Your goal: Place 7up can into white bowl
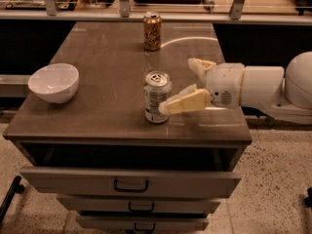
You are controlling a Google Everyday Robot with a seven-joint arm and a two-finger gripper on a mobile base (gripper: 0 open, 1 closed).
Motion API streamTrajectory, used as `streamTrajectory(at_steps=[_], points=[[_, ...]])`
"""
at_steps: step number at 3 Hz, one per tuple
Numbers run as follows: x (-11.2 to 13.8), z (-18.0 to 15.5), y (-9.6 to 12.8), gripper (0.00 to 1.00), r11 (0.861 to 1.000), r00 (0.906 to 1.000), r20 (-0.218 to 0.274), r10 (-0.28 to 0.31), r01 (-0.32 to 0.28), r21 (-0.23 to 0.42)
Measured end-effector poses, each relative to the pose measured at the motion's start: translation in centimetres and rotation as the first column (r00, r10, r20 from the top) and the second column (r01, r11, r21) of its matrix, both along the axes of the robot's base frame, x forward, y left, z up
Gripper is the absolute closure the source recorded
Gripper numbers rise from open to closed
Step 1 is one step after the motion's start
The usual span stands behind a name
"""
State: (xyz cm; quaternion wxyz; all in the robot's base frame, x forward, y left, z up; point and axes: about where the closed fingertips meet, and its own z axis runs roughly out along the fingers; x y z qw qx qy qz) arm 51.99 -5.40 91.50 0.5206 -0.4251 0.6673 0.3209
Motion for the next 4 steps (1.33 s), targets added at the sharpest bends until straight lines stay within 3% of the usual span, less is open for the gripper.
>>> streamTrajectory(at_steps=[2,4], points=[[-0.4,-0.5,1.8,0.00,0.998,0.9991,0.008,0.042,-0.042,0.054],[-0.4,-0.5,2.8,0.25,0.997,0.9977,0.038,0.056,-0.058,0.045]])
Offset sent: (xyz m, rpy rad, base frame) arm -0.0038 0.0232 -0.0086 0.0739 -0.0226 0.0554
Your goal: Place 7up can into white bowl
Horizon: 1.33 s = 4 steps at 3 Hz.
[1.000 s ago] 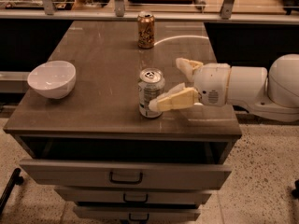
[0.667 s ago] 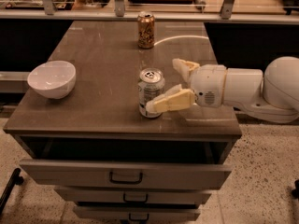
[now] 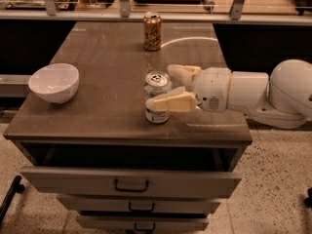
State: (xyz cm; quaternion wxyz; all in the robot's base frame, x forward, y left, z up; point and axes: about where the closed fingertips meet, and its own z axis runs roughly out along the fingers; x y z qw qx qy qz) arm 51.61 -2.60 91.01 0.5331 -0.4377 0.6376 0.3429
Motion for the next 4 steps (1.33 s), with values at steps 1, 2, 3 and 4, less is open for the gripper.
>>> streamTrajectory(at_steps=[1,2,3,4], points=[[0.0,0.0,0.2,0.48,1.000,0.9999,-0.011,0.005,-0.005,0.002],[0.6,0.7,1.1,0.75,0.999,0.9990,-0.034,0.030,-0.029,0.022],[2.2,2.1,1.7,0.97,0.998,0.9989,-0.035,0.032,-0.029,0.059],[5.1,5.5,3.9,1.00,0.994,0.9986,0.012,0.051,-0.052,0.091]])
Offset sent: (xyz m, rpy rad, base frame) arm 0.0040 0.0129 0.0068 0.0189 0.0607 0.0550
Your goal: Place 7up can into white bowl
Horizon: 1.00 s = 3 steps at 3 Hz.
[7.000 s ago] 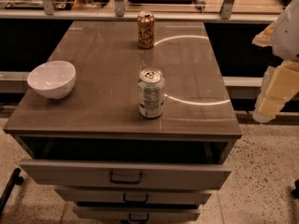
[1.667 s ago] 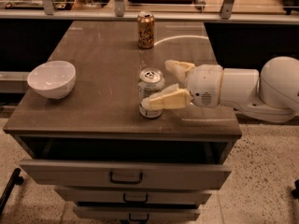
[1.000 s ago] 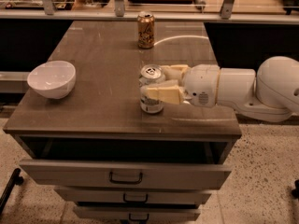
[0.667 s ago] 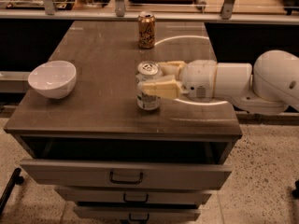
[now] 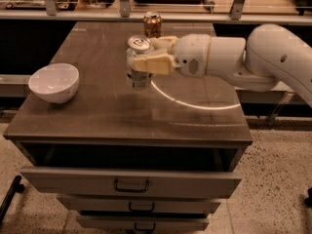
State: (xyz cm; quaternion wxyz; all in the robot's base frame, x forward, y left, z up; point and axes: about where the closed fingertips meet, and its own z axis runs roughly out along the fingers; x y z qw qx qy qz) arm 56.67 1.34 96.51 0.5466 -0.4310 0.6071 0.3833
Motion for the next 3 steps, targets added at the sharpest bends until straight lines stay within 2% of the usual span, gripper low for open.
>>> streamTrajectory(at_steps=[1,2,3], points=[[2.2,3.8,3.9,1.00,0.998,0.9980,0.045,0.044,-0.046,0.045],[2.7,6.4,7.7,1.00,0.993,0.9935,0.066,0.093,-0.098,0.068],[1.3,7.5,11.8,1.00,0.984,0.9852,0.056,0.162,-0.166,0.066]])
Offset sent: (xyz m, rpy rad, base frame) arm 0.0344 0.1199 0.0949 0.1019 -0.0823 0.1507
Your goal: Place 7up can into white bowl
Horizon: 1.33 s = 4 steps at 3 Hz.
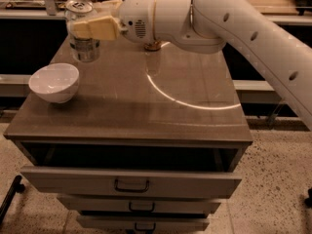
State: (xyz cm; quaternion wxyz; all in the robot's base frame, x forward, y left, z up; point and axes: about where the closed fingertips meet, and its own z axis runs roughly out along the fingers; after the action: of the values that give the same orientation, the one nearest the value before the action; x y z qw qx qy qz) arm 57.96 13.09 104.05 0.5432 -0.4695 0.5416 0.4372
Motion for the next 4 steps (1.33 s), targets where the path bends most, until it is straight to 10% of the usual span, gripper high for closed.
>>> streamTrajectory(at_steps=[4], points=[[-0.6,-4.2,11.2,1.00,0.986,0.9944,-0.033,0.101,-0.104,-0.130]])
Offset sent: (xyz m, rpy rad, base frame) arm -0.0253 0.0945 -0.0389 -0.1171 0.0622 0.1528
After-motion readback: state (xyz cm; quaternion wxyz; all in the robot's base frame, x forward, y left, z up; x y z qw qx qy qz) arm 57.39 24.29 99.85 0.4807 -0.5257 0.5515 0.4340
